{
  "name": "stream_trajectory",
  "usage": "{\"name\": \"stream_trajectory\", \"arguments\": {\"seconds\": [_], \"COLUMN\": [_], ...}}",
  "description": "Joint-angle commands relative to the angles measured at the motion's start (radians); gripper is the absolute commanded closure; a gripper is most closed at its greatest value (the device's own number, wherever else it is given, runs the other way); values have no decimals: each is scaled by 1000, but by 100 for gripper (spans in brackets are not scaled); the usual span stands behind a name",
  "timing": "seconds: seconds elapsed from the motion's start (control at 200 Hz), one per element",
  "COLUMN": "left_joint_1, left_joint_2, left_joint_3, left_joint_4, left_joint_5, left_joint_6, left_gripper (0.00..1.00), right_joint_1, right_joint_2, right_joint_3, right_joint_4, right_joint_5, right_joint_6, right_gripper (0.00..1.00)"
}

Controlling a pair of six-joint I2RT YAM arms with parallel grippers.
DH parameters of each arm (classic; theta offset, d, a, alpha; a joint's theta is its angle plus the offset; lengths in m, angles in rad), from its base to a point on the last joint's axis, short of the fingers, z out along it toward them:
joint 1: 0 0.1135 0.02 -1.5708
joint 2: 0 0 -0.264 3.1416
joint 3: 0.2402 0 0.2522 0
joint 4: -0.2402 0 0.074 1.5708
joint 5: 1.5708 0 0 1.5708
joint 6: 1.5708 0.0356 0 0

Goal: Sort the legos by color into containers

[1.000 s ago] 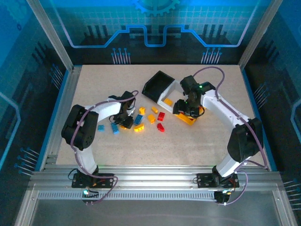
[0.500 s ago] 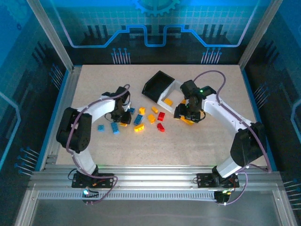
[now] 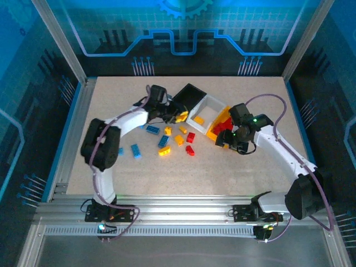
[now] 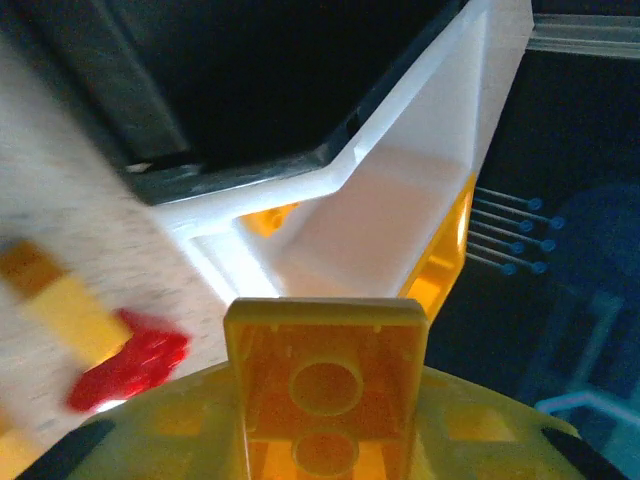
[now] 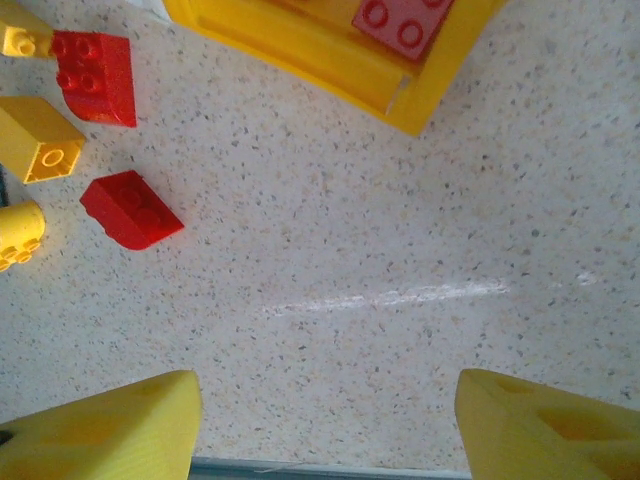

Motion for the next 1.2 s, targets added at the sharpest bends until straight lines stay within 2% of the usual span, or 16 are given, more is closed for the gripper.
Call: {"name": "stream_trajectory", "arguments": {"seconds": [0.0,0.2,0.365,0.685,0.83,0.996,1.096,1.196], "left_joint_1": [-54,-113,-126,-125,-124,-122,-122,-122], "left_joint_2": [78,222,294,360,344,264,200,132], "left_joint_3": [113,314,350,419,410,309,263,249], "left_joint_4": [195,114,156,216,232,265,249,165], "left_joint_5": [45,21,10,23,43,43,42,40], "left_joint_6": [-271,-288,-348,-406,-402,-394,-360,-272], "left_gripper": [67,67,66,48,43,39,38,36], "right_joint_1": [-19,-41,-60,-70,-67,-65,-65,-66], "right_joint_2": [-29,-52,-67,-141,-225,-332,-335,-301], "right_joint_3": [-48,-100,-110,-98,-117,-160,-156,-128], "right_joint_4": [34,45,34,-47,-98,-124,-127,-122], "right_joint_5": [-26,-26,-27,7,19,25,11,1], "right_joint_6": [30,21,12,14,60,103,95,56], "right_gripper": [30,30,30,30,30,30,31,30]}}
